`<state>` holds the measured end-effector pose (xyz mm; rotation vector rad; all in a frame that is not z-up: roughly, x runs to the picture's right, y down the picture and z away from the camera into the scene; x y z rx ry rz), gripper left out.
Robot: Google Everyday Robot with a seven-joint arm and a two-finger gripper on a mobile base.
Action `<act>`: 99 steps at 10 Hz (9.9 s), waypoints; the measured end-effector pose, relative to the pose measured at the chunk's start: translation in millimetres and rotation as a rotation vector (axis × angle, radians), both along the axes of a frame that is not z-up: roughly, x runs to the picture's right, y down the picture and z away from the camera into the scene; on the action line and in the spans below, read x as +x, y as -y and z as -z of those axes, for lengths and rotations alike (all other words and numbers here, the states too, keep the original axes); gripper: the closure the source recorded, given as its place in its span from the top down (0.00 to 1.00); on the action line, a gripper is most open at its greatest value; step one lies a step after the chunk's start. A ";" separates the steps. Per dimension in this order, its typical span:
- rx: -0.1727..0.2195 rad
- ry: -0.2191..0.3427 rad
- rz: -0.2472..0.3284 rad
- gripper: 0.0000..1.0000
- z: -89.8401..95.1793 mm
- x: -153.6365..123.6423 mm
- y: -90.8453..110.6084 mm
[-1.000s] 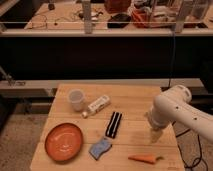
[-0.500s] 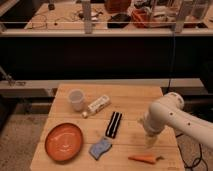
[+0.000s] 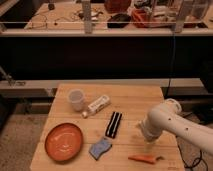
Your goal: Place the pepper in the ceramic cup
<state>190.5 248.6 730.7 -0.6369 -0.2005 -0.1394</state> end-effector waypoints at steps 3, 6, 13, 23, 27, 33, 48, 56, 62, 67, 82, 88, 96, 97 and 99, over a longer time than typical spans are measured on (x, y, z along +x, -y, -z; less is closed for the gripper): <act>-0.002 0.015 -0.003 0.80 -10.0 -0.1 -11.7; -0.003 0.029 -0.016 0.80 -22.6 0.8 -24.5; -0.009 0.066 -0.042 0.80 -35.0 0.5 -37.7; -0.007 0.083 -0.045 0.80 -42.6 3.1 -45.5; -0.007 0.084 -0.044 0.80 -42.6 3.0 -45.5; -0.007 0.085 -0.043 0.80 -42.8 2.3 -45.3; -0.009 0.086 -0.045 0.80 -43.3 1.8 -46.3; -0.009 0.086 -0.045 0.80 -43.2 1.8 -46.5; -0.009 0.086 -0.045 0.80 -43.2 1.9 -46.4; -0.008 0.085 -0.044 0.80 -43.0 2.1 -45.9; 0.002 0.092 -0.026 0.80 -37.4 2.8 -36.0; 0.008 0.096 -0.016 0.63 -34.8 2.4 -30.3; 0.007 0.103 0.011 0.43 -31.5 -0.3 -19.1; 0.005 0.103 0.012 0.49 -32.9 -1.4 -19.4; 0.006 0.103 0.024 0.63 -36.6 -4.1 -17.3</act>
